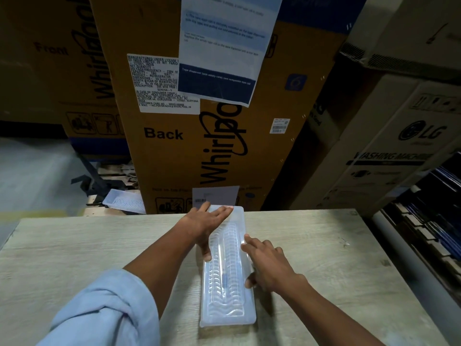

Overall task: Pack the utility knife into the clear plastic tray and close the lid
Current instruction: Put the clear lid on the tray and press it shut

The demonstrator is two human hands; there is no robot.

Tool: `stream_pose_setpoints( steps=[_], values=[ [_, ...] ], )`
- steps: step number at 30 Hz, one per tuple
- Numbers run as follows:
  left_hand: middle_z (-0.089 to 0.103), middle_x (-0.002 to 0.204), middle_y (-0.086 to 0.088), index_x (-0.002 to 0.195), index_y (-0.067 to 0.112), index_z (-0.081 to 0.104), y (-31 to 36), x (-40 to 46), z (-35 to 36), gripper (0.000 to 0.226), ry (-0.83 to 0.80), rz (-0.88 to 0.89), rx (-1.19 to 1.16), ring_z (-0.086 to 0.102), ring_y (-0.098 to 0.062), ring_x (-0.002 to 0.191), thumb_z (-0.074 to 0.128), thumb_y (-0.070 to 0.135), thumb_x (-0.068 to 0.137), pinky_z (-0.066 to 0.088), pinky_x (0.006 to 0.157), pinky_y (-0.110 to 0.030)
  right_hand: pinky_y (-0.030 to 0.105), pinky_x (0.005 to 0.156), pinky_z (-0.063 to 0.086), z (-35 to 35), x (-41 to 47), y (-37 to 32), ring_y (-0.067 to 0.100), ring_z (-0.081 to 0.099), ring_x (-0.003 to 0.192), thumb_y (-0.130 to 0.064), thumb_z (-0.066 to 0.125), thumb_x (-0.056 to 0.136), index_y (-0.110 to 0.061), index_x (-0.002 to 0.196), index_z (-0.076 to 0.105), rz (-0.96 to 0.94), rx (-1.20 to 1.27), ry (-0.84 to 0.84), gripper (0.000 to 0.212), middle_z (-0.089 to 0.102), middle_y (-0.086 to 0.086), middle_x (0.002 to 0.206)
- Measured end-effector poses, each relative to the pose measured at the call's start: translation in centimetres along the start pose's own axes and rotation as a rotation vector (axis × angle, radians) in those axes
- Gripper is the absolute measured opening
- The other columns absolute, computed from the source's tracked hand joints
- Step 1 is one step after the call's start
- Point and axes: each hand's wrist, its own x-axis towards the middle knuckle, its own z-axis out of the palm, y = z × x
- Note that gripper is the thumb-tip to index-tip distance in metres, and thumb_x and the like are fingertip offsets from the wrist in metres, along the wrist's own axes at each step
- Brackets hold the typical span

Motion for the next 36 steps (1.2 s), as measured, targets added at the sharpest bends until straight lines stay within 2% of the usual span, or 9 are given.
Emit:
stream_pose_setpoints(
  steps=[8,11,13,16,18,21,25,32,36],
  values=[
    [0.0,0.171,0.0,0.157,0.032,-0.013,0.5,-1.3,0.1,0.142,0.032,0.006,-0.011,-0.003,-0.038,0.156,0.093,0.038,0.063,0.011,0.123,-0.062,0.055,0.115,0.028,0.1,0.3,-0.7,0.033,0.032,0.142,-0.033,0.082,0.079,-0.03,0.148,0.033,0.013,-0.065,-0.016,0.084,0.024,0.002,0.164],
    [0.027,0.164,-0.008,0.155,0.019,0.02,0.5,-3.8,0.8,0.108,0.168,0.036,-0.079,0.027,-0.032,0.149,0.088,0.033,0.072,0.03,0.122,-0.051,0.053,0.113,0.032,-0.1,0.2,-1.0,0.033,0.034,0.139,-0.033,0.084,0.077,-0.027,0.147,0.036,0.008,-0.1,-0.012,0.085,0.027,0.004,0.16],
    [0.041,0.152,-0.009,0.143,0.016,0.041,0.8,-6.0,2.5,0.073,0.304,0.065,-0.105,0.047,-0.029,0.133,0.079,0.03,0.083,0.046,0.109,-0.042,0.051,0.113,0.034,-0.2,0.0,-1.1,0.031,0.035,0.137,-0.033,0.083,0.078,-0.026,0.147,0.036,0.006,-0.11,-0.005,0.084,0.03,0.003,0.156],
    [0.049,0.144,-0.008,0.135,0.014,0.051,2.4,-8.8,5.8,0.041,0.478,0.042,-0.168,0.06,-0.026,0.117,0.062,0.021,0.096,0.054,0.093,-0.037,0.051,0.11,0.036,-0.4,-0.4,-1.1,0.032,0.036,0.136,-0.03,0.083,0.08,-0.023,0.149,0.036,-0.006,-0.142,-0.013,0.084,0.032,0.005,0.154],
    [0.045,0.15,-0.005,0.138,0.018,0.05,3.7,-9.9,7.5,0.044,0.518,-0.02,-0.291,0.061,-0.023,0.116,0.059,0.032,0.097,0.055,0.094,-0.035,0.051,0.11,0.036,-0.5,-0.7,-1.1,0.031,0.038,0.136,-0.029,0.082,0.081,-0.022,0.15,0.036,-0.006,-0.134,-0.01,0.083,0.034,0.005,0.154],
    [0.022,0.165,0.006,0.149,0.027,0.037,4.6,-10.9,8.8,0.078,0.384,-0.093,-0.487,0.053,-0.021,0.132,0.058,0.066,0.085,0.049,0.107,-0.038,0.05,0.111,0.035,-0.3,-1.2,-1.3,0.028,0.042,0.135,-0.029,0.081,0.082,-0.025,0.147,0.034,0.011,-0.038,0.026,0.08,0.039,0.003,0.153],
    [0.0,0.171,0.01,0.155,0.033,0.022,4.2,-11.6,9.5,0.096,0.263,-0.07,-0.391,0.028,-0.02,0.152,0.062,0.073,0.077,0.034,0.12,-0.043,0.052,0.112,0.033,-0.1,-1.8,-1.2,0.028,0.043,0.136,-0.024,0.08,0.082,-0.027,0.145,0.037,0.012,0.005,0.046,0.076,0.038,0.0,0.156],
    [0.034,0.161,0.002,0.138,0.028,0.049,5.6,-12.5,10.2,0.057,0.443,-0.018,-0.224,0.03,-0.024,0.146,0.061,0.054,0.088,0.042,0.11,-0.042,0.052,0.111,0.034,0.5,-2.5,-0.8,0.031,0.033,0.14,-0.025,0.074,0.088,-0.027,0.147,0.042,-0.022,-0.033,0.061,0.067,0.028,0.002,0.162],
    [0.023,0.167,0.006,0.149,0.032,0.039,5.4,-13.0,10.7,0.077,0.336,-0.023,-0.303,0.025,-0.021,0.15,0.054,0.069,0.082,0.034,0.116,-0.044,0.052,0.109,0.037,0.9,-2.7,-0.9,0.031,0.036,0.138,-0.027,0.072,0.089,-0.026,0.148,0.038,-0.035,-0.066,0.05,0.068,0.03,0.004,0.159]
  ],
)
